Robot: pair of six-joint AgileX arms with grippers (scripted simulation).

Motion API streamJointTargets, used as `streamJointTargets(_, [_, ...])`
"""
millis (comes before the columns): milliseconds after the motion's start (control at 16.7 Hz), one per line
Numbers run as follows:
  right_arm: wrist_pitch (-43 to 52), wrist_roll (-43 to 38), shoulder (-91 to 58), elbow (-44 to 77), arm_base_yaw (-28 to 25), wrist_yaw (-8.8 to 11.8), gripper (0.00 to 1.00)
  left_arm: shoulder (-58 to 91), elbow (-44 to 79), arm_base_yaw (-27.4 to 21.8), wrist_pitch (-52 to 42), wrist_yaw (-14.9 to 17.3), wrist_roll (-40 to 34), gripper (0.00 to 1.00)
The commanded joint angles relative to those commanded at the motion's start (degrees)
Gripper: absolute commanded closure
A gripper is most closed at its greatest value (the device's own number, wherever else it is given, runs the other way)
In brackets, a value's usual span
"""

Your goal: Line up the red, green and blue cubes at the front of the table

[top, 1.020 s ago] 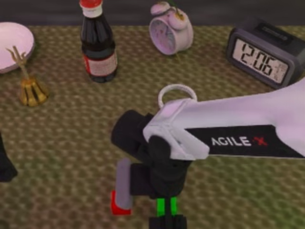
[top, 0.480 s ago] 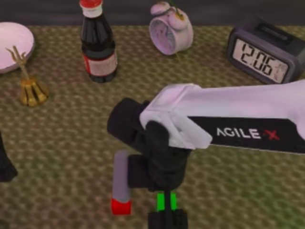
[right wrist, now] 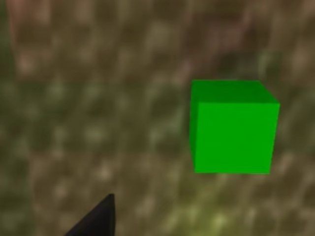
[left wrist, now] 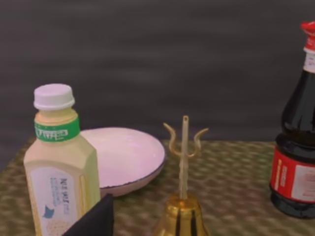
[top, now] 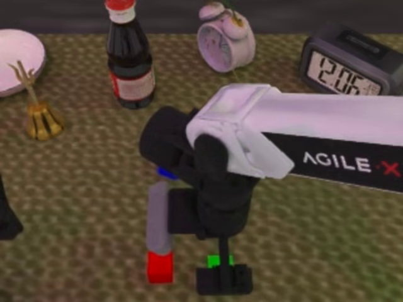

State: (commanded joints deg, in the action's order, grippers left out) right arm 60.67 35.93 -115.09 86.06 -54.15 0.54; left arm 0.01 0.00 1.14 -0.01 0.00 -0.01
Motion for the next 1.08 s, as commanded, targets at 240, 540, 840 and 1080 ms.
streamJointTargets(240, [-2.3, -0.8, 3.2, -2.3, 1.6, 0.4, 0.00, 3.5, 3.5, -1.2, -2.3, 0.2, -0.2, 0.00])
streamJointTargets(540, [-12.0, -5.4, 19.2, -13.4, 9.5, 1.6, 0.00, 21.5, 20.8, -5.8, -12.7, 0.3, -1.1, 0.00])
streamJointTargets(840, [-26.0, -13.7, 46.5, -32.7, 22.2, 2.9, 0.00, 53.1, 46.4, -12.1, -28.4, 0.1, -2.3, 0.00])
streamJointTargets(1080, [-37.3, -21.3, 70.1, -50.7, 33.1, 3.1, 0.00, 81.5, 67.6, -17.6, -42.0, 0.1, -3.2, 0.00])
